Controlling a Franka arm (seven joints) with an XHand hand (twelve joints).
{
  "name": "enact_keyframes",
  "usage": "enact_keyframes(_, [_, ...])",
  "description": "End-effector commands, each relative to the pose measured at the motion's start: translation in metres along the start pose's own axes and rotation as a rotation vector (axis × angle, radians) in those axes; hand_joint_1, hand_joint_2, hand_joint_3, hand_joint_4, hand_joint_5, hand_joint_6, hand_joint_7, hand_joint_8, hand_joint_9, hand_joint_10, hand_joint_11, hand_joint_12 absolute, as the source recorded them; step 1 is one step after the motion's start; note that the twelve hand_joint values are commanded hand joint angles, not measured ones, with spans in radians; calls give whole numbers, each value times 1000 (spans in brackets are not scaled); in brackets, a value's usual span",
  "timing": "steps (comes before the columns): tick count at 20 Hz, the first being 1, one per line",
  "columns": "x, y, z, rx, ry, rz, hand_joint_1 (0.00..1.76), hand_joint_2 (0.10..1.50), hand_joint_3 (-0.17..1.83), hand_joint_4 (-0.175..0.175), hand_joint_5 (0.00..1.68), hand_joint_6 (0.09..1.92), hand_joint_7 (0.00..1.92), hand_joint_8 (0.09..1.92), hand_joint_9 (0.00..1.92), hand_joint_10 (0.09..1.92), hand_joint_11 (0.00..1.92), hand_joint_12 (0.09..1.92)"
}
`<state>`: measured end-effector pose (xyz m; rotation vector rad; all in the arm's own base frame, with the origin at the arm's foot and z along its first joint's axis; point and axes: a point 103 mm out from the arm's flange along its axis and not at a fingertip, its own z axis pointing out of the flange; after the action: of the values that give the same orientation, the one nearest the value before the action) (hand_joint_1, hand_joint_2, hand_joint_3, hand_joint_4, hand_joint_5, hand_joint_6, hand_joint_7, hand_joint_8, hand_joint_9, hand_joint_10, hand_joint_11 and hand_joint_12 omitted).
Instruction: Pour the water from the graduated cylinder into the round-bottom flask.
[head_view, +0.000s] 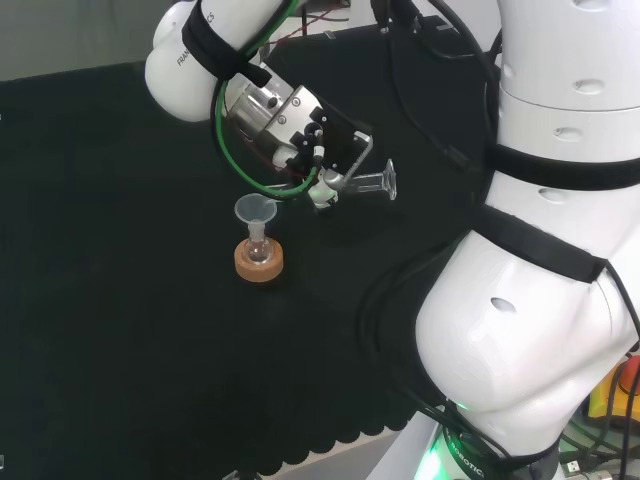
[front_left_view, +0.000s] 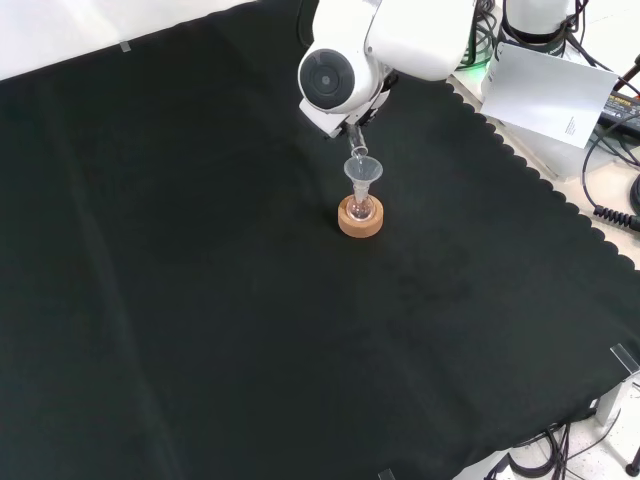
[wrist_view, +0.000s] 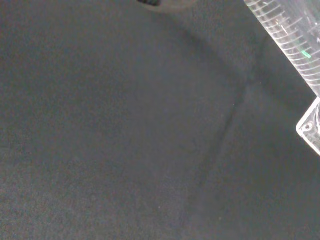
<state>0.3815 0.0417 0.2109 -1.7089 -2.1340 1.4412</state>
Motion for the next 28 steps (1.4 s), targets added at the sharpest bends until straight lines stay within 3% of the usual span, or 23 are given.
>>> enact_keyframes(1, [-3,-1,0,-1,-9,7,1272,1080,1,-175,1044,905,1074,884,1471,87,1259,719])
enact_keyframes(28, [-3,-5,-7,19,-74,53,1272,1081,1,-175,1042,908,1072,887,1471,87,1256,718])
